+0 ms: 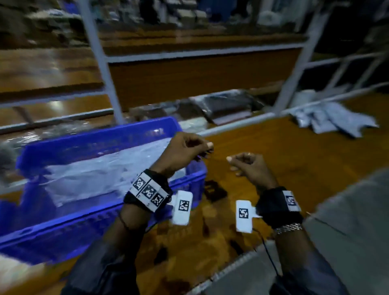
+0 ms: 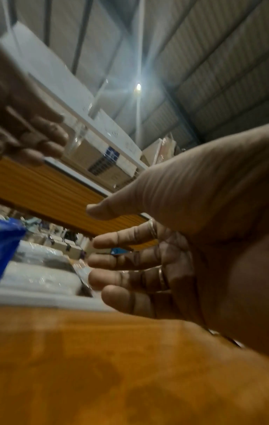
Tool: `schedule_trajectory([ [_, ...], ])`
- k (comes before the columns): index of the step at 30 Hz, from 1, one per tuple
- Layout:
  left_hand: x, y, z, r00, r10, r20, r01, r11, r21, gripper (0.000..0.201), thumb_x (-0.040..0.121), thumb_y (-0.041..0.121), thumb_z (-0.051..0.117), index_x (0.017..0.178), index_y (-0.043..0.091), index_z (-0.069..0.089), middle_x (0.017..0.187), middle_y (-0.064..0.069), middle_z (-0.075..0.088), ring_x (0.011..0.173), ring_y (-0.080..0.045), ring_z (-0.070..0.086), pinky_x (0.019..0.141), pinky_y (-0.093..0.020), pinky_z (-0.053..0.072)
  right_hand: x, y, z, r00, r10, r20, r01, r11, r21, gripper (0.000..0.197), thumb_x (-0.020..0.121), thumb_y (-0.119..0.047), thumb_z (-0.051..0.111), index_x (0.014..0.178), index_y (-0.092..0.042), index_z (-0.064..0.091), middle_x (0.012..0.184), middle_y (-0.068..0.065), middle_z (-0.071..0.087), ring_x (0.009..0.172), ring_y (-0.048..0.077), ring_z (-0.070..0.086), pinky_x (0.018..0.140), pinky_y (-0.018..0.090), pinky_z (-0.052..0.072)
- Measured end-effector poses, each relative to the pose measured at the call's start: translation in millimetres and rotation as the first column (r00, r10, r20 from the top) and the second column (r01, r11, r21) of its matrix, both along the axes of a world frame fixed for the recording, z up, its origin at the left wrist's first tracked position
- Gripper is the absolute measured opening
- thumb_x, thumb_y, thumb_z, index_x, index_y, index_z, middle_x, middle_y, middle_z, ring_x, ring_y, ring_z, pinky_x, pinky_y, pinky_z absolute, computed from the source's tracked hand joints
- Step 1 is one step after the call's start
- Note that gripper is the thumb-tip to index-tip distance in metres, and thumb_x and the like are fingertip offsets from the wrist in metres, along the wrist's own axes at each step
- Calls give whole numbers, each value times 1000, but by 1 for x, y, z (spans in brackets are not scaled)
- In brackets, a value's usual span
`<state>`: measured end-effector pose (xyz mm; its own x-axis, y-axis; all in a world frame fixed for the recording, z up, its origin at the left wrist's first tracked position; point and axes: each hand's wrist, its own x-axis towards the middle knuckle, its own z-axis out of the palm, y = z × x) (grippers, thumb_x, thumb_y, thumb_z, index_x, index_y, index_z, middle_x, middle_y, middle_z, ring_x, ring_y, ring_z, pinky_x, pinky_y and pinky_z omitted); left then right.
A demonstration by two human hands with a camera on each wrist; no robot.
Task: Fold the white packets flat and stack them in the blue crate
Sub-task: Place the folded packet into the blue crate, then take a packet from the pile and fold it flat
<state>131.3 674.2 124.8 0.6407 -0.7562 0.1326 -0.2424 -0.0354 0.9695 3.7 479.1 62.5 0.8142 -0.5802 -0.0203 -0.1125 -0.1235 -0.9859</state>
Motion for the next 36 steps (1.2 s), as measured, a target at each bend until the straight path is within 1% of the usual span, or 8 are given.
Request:
schedule_trajectory([
  [7,-74,-106,-41,985,-152,84,152,988,1,13,94,27,72,87,16,76,80,0,76,77,-23,73,68,-43,58,-140,-40,-32,949,-298,-104,299,954,-11,25,85,-25,81,97,-6,71,92,5,75,88,21,71,73,38,57],
  [11,-111,-161,-75,964,-228,137,214,971,106,14,89,41,76,94,28,76,94,12,75,85,-7,69,77,-43,60,-201,-61,-51,864,-502,-41,502,865,-6,16,85,-18,81,98,-12,72,93,0,76,90,14,69,68,19,55],
  [14,-132,-213,-85,976,-201,89,183,967,178,17,86,45,77,95,31,73,96,12,73,89,-9,68,81,-44,59,-231,-85,-69,832,-554,-43,555,831,39,14,86,-15,80,98,-12,73,91,-1,77,91,15,71,70,21,54],
  [17,-154,-269,-92,980,-192,46,180,965,192,17,84,44,79,92,31,72,92,6,72,81,-13,67,71,-45,58,-257,-129,-79,821,-569,-50,570,821,21,6,87,-15,78,91,-13,74,86,-1,77,87,13,72,74,32,55],
  [19,-171,-304,-91,985,-171,10,166,966,200,16,85,38,79,93,26,72,91,2,72,71,-13,62,55,-34,50,-273,-163,-81,817,-575,-49,576,817,24,4,88,-13,77,90,-13,74,87,-2,77,88,12,71,78,32,55],
  [21,-183,-340,-90,987,-158,0,154,961,231,17,87,36,78,95,22,72,96,2,71,72,-11,61,57,-27,44,-287,-200,-84,809,-587,-29,587,808,48,6,87,-13,78,92,-13,74,90,-2,77,90,11,71,84,31,55],
  [31,-168,-456,-68,998,-52,43,41,972,231,18,89,31,77,95,15,72,96,-4,73,80,-31,70,64,-44,59,-268,-379,-54,799,-602,15,599,797,82,10,92,-19,74,96,-10,73,94,2,74,93,14,67,86,38,52],
  [36,-128,-524,-77,999,-42,6,39,972,233,12,83,36,80,89,28,73,92,8,74,83,-26,72,70,-49,61,-224,-464,-43,792,-609,45,607,793,52,10,88,-21,78,92,-12,74,93,3,75,93,15,69,83,36,55],
])
